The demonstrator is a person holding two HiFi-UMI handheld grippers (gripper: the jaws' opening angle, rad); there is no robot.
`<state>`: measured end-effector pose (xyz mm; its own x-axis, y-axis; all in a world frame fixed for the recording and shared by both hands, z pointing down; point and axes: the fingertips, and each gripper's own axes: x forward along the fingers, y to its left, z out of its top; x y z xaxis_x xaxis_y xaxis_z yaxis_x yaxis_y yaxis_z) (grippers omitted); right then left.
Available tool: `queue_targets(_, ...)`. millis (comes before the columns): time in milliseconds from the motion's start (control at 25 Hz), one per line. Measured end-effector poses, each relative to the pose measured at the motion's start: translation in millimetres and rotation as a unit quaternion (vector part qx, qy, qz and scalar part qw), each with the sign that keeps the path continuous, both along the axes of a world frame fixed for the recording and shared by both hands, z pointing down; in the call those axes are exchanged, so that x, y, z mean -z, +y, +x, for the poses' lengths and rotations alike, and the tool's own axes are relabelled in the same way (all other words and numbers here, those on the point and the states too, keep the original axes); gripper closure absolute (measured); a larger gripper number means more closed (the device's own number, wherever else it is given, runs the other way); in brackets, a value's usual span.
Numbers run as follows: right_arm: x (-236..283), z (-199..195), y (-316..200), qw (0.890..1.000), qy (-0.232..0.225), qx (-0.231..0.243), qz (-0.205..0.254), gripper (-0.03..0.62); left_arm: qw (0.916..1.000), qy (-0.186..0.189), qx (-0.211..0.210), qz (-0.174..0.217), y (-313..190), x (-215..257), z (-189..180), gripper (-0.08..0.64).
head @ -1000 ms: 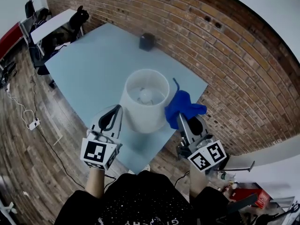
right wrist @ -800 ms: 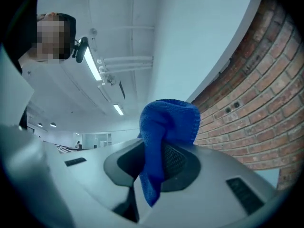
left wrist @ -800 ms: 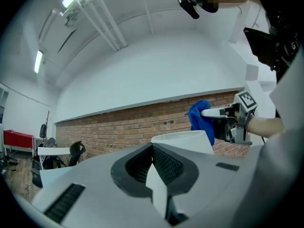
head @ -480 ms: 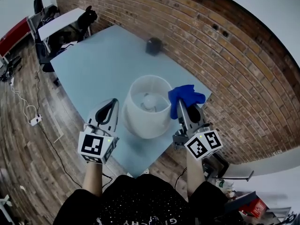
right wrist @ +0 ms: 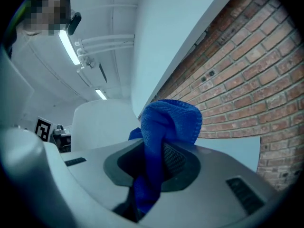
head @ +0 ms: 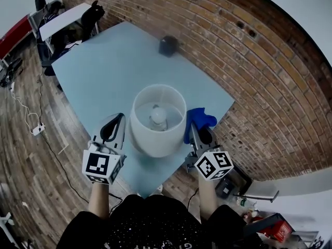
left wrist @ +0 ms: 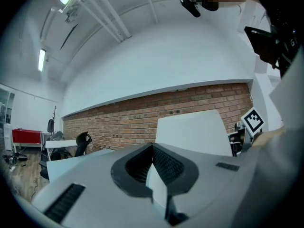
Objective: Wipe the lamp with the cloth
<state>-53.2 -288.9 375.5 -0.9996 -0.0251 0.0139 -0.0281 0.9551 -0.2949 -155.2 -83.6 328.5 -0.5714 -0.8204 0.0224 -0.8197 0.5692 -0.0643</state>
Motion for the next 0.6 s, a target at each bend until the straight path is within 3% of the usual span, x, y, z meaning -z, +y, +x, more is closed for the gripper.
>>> queue_targets(240,-31.2,-1.5,-7.8,0.999,0.044,0.001,-0.011,0.518,0.9998,0.013,0.014,-0.005,-1.2,-13.1,-15.5,0.551)
queue_targets(360,-17.5,-1.8,-13.4,0.998,0.049,0.024,-0.004,0.517,0.9996,0.021,0.015,-0.006,-0.6,-17.0,-23.8,0.551)
queue_targets(600,94.4,-15.5,-20.7,0.994,-0.049,0.093,-0.036,0.517,0.9995,-0.015,-0.025,0.011,-3.1,19.3,-45.8,0.551)
